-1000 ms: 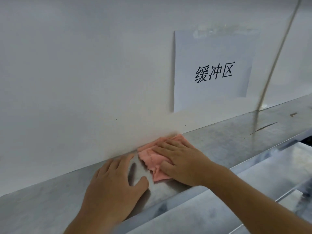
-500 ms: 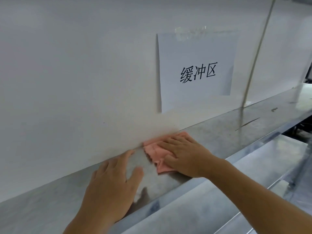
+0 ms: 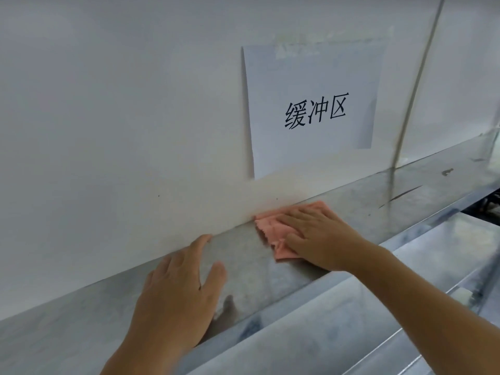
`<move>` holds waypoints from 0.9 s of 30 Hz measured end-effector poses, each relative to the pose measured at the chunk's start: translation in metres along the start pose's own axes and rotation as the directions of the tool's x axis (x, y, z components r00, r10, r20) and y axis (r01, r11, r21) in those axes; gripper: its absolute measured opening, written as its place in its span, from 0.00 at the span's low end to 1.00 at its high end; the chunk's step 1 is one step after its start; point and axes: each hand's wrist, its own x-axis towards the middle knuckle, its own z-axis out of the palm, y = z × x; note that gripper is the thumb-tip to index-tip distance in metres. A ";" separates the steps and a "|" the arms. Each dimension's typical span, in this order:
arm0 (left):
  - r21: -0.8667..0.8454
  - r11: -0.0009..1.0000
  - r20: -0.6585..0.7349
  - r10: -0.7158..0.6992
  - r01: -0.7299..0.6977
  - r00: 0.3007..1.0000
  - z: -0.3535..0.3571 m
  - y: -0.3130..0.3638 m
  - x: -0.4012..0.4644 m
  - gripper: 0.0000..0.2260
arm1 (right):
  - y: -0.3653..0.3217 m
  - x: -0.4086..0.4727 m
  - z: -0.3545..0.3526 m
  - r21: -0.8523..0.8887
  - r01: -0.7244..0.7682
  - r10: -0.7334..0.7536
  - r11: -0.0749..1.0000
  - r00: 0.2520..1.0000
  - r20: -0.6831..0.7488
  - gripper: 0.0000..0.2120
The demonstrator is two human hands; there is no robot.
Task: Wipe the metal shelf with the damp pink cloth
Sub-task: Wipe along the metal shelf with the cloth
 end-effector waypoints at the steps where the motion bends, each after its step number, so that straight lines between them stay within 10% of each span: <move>1: 0.006 1.000 -0.002 0.001 -0.001 1.000 0.001 0.000 0.000 0.26 | 0.009 0.000 -0.001 -0.030 -0.025 0.025 0.999 1.000 -0.003 0.45; 7: 0.010 1.000 0.020 0.017 -0.017 1.000 0.008 0.003 0.007 0.28 | -0.076 -0.002 0.010 0.042 0.235 -0.236 0.971 0.972 0.022 0.31; 14: 0.046 0.998 0.016 0.051 -0.052 0.999 0.010 0.009 0.006 0.27 | -0.015 0.008 0.004 -0.010 -0.031 0.031 0.999 1.000 -0.001 0.34; 20: -0.022 0.998 -0.012 0.064 -0.065 0.998 0.011 0.001 0.008 0.24 | -0.095 -0.004 0.009 0.068 0.244 -0.244 0.967 0.970 -0.001 0.30; 27: -0.045 0.994 -0.052 0.097 -0.099 0.994 0.012 -0.007 0.004 0.25 | -0.059 0.007 0.007 0.022 0.086 -0.087 0.996 0.996 0.012 0.33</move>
